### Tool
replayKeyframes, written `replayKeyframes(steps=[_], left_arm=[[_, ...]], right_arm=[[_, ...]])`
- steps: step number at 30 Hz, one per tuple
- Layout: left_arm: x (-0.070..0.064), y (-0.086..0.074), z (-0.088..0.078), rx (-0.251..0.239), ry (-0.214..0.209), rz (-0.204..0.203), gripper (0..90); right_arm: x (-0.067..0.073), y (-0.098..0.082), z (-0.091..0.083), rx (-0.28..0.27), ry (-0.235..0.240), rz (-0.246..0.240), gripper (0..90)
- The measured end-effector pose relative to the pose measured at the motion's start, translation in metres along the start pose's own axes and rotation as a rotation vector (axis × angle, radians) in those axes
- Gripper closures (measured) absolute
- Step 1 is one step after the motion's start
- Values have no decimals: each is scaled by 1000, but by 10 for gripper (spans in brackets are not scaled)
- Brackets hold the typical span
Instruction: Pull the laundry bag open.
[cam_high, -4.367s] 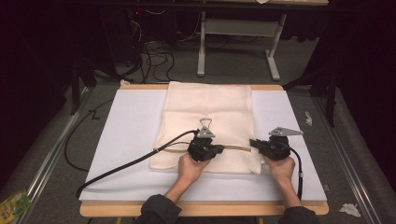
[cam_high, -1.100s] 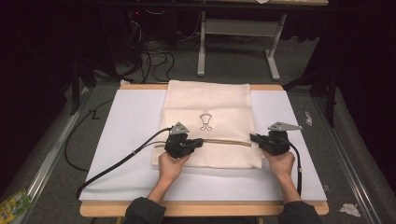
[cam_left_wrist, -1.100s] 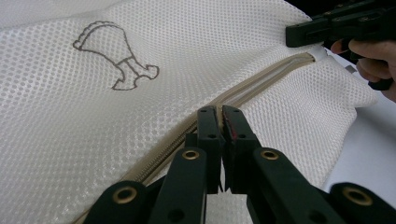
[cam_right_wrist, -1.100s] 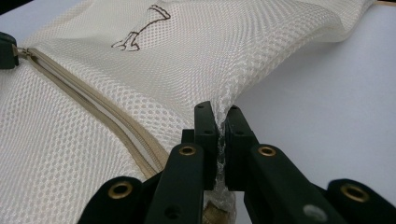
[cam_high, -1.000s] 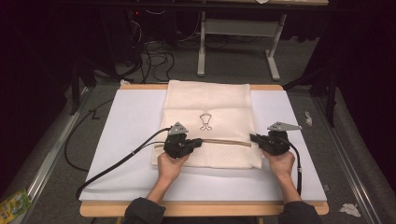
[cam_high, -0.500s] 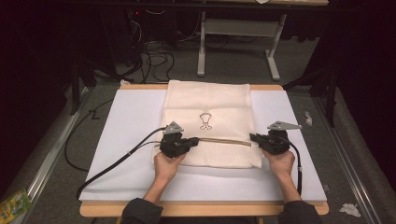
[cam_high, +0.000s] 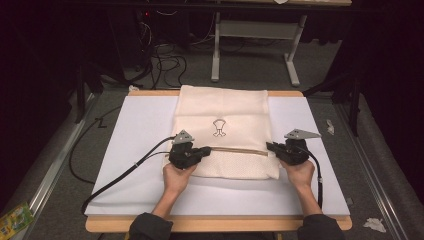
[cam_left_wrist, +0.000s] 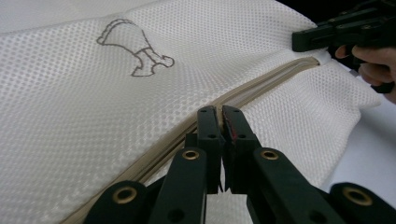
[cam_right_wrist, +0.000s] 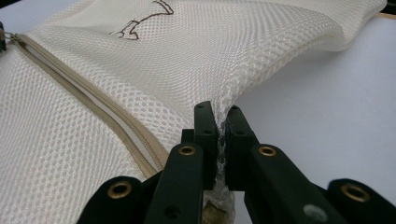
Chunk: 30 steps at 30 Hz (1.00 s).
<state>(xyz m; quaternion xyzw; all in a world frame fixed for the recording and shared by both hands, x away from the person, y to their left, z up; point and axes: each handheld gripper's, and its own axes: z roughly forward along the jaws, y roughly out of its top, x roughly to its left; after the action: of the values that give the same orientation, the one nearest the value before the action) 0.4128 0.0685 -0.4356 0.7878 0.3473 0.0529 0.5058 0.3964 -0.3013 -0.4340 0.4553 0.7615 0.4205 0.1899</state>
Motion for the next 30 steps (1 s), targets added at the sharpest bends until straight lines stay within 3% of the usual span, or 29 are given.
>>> replayKeyframes(steps=[2,14,30], left_arm=[[3,-1,-2,-2,0,-13,869],[8,-1,-9,-20,11,-22,869],[15,-1,-22,-39,34,-26,869]], right_arm=[[-2,-1,0,5,5,19,872],[-2,0,-1,1,3,27,872],[-3,0,-2,-2,-13,14,873]])
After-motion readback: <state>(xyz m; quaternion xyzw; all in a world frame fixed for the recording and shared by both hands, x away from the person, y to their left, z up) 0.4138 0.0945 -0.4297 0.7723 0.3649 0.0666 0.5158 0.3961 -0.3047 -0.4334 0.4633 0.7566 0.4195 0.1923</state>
